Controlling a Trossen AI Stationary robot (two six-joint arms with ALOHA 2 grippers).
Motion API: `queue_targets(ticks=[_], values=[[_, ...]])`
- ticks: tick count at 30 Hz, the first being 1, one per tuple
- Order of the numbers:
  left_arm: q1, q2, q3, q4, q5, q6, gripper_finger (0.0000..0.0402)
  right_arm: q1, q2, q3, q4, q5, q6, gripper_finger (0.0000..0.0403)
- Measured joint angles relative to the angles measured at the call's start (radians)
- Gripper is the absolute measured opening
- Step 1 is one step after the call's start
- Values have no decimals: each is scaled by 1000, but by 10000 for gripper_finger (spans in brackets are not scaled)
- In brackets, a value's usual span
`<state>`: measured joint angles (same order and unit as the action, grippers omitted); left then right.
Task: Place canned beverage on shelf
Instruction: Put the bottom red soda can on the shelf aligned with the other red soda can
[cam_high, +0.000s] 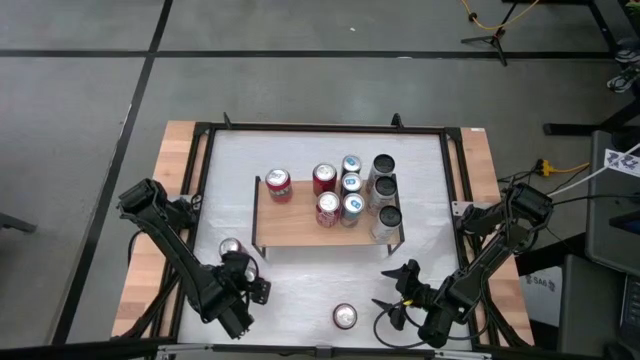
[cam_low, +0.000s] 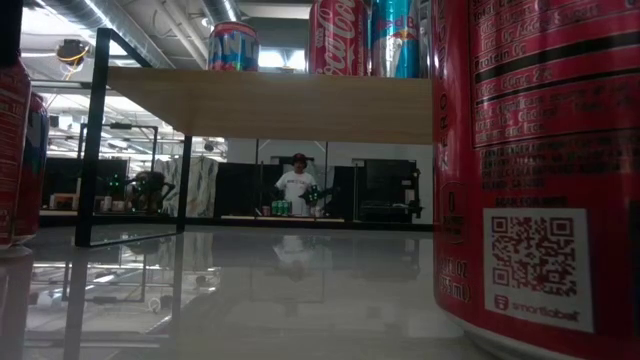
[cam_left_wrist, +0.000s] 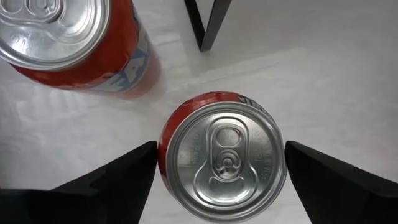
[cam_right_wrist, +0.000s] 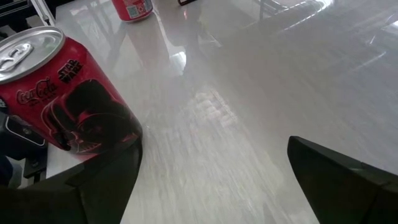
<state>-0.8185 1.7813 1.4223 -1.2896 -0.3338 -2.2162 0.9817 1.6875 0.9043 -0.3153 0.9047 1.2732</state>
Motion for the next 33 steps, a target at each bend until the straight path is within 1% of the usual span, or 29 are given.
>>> queue_targets(ticks=[9, 12, 16, 21, 33], values=[[0, 0, 0, 9, -31, 0, 388, 0, 0, 0, 0, 0, 0, 392], [0, 0, 0, 11, -31, 1, 398, 0, 0, 0, -1, 0, 0, 392], [0, 0, 0, 12, -31, 4, 397, 0, 0, 0, -1, 0, 0, 392], [-6, 0, 0, 26, -30, 64, 397, 0, 0, 0, 0, 0, 0, 392], [-6, -36, 2, 22, -23, 83, 397, 0, 0, 0, 0, 0, 0, 392]])
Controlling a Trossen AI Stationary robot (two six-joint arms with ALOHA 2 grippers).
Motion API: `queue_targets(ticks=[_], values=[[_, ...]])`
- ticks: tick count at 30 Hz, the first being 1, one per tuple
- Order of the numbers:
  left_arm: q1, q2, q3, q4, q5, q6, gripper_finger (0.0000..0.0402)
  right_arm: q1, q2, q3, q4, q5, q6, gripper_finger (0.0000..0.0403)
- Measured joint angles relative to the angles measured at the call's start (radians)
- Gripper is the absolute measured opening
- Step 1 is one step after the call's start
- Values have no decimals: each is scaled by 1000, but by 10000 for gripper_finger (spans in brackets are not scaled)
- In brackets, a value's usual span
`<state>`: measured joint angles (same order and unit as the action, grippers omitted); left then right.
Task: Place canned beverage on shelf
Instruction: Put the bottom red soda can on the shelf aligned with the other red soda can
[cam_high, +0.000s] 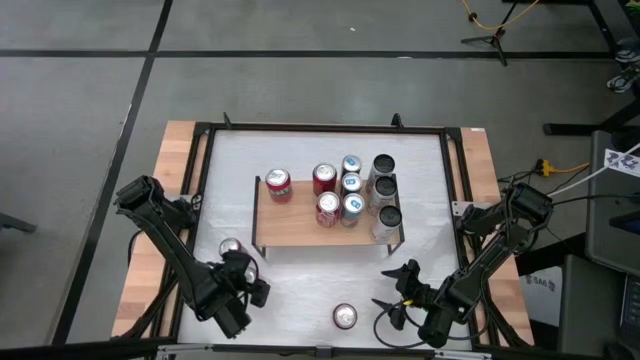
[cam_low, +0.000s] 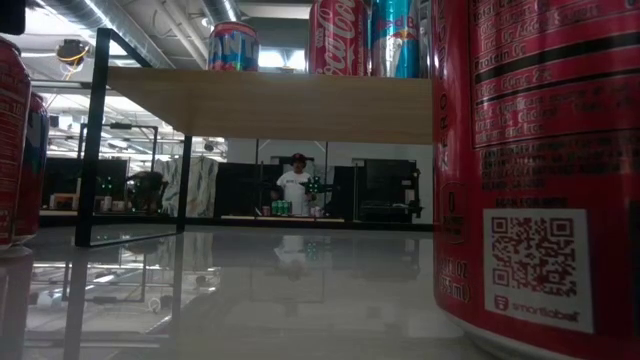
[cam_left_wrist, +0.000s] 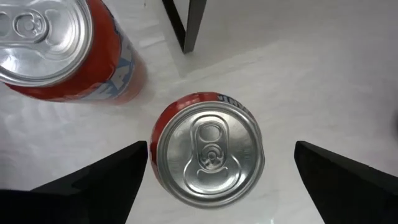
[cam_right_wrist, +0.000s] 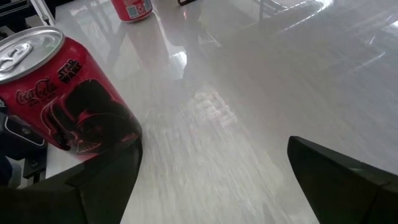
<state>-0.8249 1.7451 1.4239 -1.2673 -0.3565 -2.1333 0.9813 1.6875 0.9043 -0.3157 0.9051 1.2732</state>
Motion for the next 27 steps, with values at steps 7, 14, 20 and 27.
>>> queue_targets(ticks=[7, 14, 20, 27], values=[[0, -3, 0, 1, 6, 55, 396, 0, 0, 0, -1, 1, 0, 392], [2, -5, 0, 0, 7, 195, 396, 0, 0, 0, -1, 2, 0, 392], [2, -5, 0, 0, 7, 431, 396, 0, 0, 0, 0, 1, 0, 392], [2, -5, 0, 0, 7, 688, 396, 0, 0, 0, 0, 1, 0, 392]])
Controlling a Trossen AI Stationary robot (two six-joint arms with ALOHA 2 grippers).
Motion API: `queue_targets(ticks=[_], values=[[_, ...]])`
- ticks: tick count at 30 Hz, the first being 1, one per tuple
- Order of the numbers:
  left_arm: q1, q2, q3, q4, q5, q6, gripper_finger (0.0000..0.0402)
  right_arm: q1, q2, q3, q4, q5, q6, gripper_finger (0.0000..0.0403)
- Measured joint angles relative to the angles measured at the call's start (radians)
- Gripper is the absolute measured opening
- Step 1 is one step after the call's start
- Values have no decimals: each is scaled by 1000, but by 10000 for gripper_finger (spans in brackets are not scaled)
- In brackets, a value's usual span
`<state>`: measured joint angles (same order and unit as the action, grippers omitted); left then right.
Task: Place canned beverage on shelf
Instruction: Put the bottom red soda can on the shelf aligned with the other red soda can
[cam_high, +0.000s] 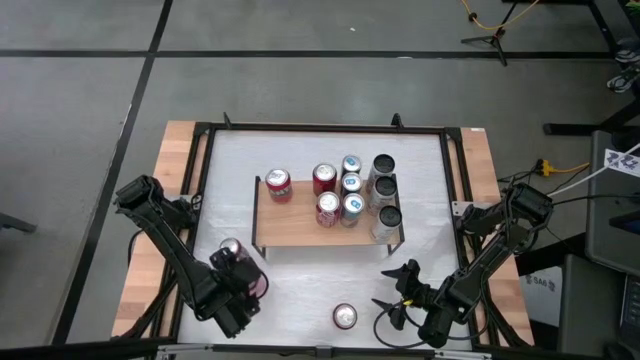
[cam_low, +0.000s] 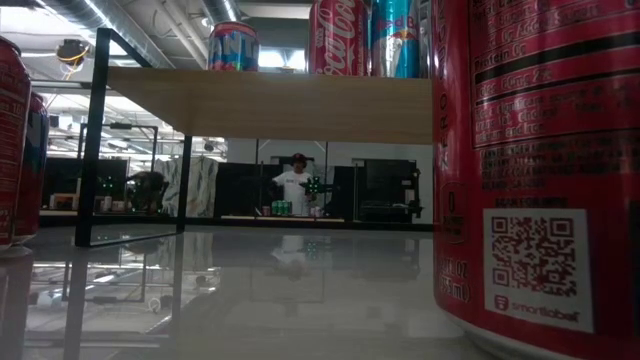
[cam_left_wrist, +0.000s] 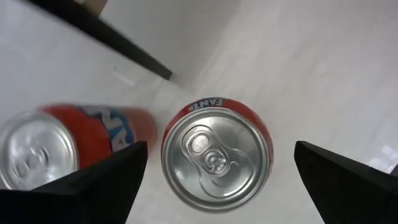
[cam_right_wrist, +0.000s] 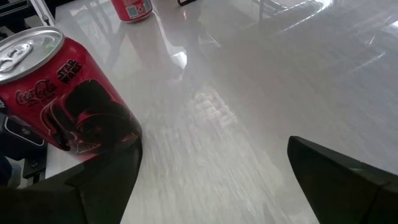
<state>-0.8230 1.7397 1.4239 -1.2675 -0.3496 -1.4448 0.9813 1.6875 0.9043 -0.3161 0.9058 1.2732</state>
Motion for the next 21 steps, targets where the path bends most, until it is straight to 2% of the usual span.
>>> queue_targets(ticks=[9, 21], values=[[0, 0, 0, 0, 47, 324, 396, 0, 0, 0, 0, 0, 0, 392], [0, 0, -1, 4, 53, 349, 396, 0, 0, 0, 0, -1, 0, 392]])
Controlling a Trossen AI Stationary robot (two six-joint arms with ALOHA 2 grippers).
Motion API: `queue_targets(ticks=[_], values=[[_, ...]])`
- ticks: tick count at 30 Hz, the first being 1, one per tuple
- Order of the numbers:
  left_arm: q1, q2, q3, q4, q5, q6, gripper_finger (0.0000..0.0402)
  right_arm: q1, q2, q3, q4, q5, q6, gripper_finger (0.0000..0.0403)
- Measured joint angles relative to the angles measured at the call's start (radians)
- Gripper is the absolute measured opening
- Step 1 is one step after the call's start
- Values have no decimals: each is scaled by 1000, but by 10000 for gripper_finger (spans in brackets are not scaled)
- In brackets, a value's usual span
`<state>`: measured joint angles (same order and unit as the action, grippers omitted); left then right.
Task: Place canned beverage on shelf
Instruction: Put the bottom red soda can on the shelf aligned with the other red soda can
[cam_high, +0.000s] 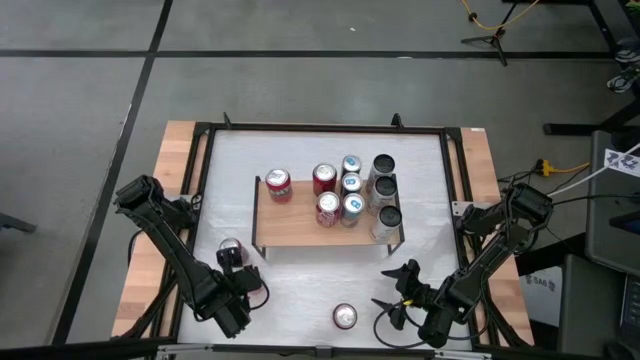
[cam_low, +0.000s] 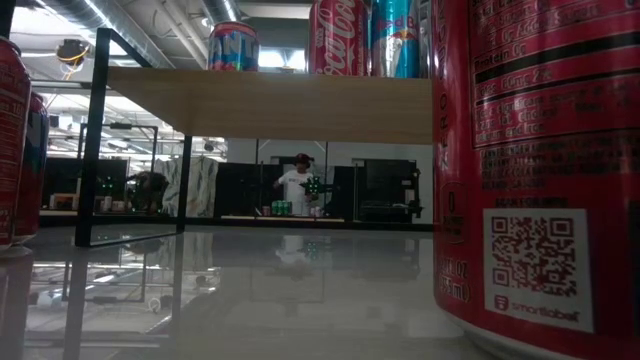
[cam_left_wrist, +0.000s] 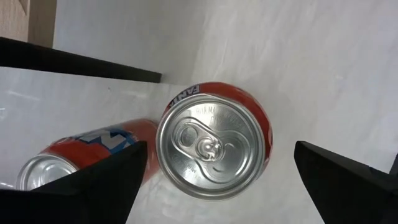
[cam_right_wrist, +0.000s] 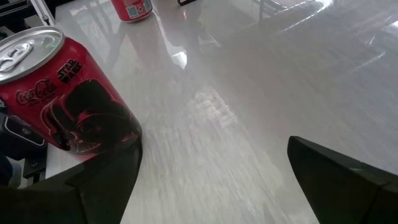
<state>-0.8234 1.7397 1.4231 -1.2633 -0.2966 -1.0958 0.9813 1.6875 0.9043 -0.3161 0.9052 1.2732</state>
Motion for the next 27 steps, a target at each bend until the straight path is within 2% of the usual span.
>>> queue_targets(ticks=[19, 23, 27], values=[[0, 0, -1, 52, -18, -25, 396, 0, 0, 0, 0, 0, 0, 392], [0, 0, -1, 46, -17, 7, 396, 0, 0, 0, 0, 0, 0, 392], [0, 0, -1, 45, -20, 106, 396, 0, 0, 0, 0, 0, 0, 392]])
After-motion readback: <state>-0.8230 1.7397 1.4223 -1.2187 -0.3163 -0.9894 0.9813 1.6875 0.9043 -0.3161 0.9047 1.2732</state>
